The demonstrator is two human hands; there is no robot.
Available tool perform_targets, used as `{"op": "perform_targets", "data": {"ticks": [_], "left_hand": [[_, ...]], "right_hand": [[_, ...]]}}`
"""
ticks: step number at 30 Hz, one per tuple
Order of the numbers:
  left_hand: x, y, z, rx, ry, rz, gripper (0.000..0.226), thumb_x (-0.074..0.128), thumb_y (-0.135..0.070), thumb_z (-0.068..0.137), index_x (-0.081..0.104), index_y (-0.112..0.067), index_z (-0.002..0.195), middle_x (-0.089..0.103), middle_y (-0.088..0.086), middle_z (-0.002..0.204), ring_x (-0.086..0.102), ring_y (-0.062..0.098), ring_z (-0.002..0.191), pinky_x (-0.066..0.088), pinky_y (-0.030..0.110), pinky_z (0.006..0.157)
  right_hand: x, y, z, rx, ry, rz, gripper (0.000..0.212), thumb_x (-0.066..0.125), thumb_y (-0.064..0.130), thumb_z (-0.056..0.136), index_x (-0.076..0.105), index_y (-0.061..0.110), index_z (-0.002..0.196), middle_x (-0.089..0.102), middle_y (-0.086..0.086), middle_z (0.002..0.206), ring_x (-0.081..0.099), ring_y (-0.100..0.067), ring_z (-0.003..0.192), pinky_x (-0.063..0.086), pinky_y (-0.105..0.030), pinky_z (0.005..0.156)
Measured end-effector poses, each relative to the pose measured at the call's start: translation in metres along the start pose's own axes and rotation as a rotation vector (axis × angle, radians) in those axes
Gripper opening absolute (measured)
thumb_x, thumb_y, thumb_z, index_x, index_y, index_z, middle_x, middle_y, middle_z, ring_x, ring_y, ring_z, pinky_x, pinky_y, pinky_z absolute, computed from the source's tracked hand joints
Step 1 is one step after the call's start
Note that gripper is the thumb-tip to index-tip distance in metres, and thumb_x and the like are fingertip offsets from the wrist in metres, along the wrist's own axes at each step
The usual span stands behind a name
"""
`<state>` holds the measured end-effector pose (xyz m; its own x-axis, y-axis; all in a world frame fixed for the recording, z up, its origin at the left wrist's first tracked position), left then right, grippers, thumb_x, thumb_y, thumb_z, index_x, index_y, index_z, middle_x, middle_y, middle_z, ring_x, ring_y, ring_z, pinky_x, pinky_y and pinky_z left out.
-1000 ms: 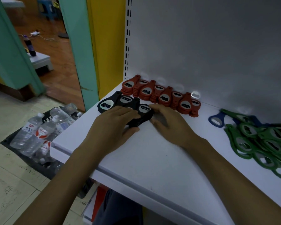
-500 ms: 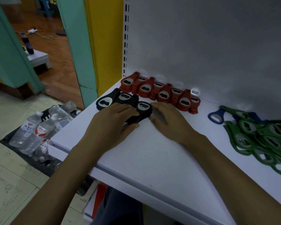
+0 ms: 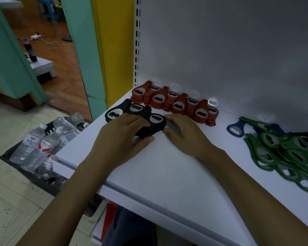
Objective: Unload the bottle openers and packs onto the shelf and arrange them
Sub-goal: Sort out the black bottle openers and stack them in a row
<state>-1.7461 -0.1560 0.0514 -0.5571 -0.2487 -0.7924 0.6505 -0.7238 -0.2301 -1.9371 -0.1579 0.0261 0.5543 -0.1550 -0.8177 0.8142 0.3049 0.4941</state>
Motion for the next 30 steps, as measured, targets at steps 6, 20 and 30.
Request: {"op": "perform_targets", "data": {"ticks": [6, 20, 30], "left_hand": [[-0.011, 0.001, 0.001, -0.083, -0.145, 0.057, 0.026, 0.061, -0.037, 0.085, 0.070, -0.013, 0.091, 0.069, 0.001, 0.088, 0.061, 0.021, 0.085, 0.044, 0.025, 0.067], [-0.006, 0.009, 0.002, -0.163, -0.094, -0.007, 0.010, 0.070, -0.016, 0.081, 0.069, -0.007, 0.085, 0.069, 0.009, 0.085, 0.061, 0.029, 0.081, 0.050, 0.036, 0.070], [-0.003, 0.012, 0.004, -0.149, -0.056, -0.002, 0.016, 0.064, -0.019, 0.086, 0.072, -0.007, 0.092, 0.071, 0.010, 0.092, 0.062, 0.028, 0.087, 0.048, 0.037, 0.080]], "right_hand": [[-0.009, 0.002, -0.002, 0.051, -0.108, 0.034, 0.043, 0.056, 0.029, 0.095, 0.051, 0.015, 0.135, 0.055, 0.001, 0.131, 0.048, -0.011, 0.121, 0.033, -0.018, 0.097], [0.008, 0.066, 0.105, 0.043, 0.065, -0.233, 0.026, 0.037, 0.011, 0.097, 0.053, 0.011, 0.118, 0.065, -0.011, 0.104, 0.059, -0.025, 0.086, 0.050, -0.040, 0.074], [0.022, 0.065, 0.113, 0.104, 0.158, -0.252, 0.020, 0.043, 0.012, 0.092, 0.059, 0.013, 0.104, 0.063, -0.008, 0.107, 0.057, -0.024, 0.087, 0.048, -0.042, 0.077]]}}
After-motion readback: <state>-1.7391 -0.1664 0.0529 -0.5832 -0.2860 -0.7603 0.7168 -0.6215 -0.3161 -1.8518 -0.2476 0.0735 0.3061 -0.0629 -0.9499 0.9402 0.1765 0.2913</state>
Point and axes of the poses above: each hand's wrist, its own z-axis towards the middle knuckle, its own x-axis out of the palm, y = z × x, the point moved 4 cm from there along z, towards the middle knuckle
